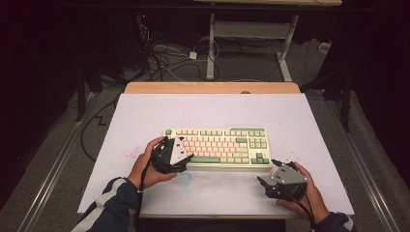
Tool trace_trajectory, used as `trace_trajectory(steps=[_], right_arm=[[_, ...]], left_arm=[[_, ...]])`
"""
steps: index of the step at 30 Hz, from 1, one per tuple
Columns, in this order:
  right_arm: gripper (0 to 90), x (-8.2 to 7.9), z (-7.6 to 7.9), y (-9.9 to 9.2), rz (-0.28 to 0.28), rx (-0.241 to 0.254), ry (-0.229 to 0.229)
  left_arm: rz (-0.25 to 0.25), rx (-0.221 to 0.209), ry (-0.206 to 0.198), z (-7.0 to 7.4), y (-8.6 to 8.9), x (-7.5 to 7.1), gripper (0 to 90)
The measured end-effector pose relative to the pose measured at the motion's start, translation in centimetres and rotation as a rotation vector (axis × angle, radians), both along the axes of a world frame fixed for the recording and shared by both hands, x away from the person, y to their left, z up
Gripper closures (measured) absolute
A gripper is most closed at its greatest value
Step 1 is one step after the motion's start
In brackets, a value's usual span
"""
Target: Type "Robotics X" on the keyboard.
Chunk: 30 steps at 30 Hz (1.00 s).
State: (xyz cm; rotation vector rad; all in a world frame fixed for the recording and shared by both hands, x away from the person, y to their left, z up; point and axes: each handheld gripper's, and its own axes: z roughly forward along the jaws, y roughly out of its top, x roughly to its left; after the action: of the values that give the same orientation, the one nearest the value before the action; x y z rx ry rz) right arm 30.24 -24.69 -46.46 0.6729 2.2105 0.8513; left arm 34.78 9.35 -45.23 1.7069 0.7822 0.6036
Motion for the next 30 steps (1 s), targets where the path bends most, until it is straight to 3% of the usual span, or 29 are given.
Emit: trace_trajectory(steps=[5, 8, 15, 22, 30], right_arm=[[28.7, 0.1, 0.1, -0.2, -0.010, 0.003, -0.007], [30.0, 0.1, 0.1, -0.2, -0.022, 0.006, -0.008], [50.5, -0.2, 0.5, -0.4, -0.007, 0.019, 0.002], [64.4, 0.0, 0.9, -0.5, 0.004, 0.067, 0.022], [80.2, 1.1, 0.9, 0.6, 0.031, 0.084, 0.060]], left_arm=[[0.010, -0.043, 0.003, 0.1, 1.3, -0.2, 24.9], [0.027, -0.046, 0.009, -0.1, 2.2, -0.4, 22.1], [0.089, -0.060, 0.025, -0.9, 4.9, -1.1, 20.2], [0.135, -0.066, 0.058, -2.0, 6.9, -1.9, 20.2], [0.175, -0.071, 0.084, -2.7, 8.1, -2.6, 20.2]])
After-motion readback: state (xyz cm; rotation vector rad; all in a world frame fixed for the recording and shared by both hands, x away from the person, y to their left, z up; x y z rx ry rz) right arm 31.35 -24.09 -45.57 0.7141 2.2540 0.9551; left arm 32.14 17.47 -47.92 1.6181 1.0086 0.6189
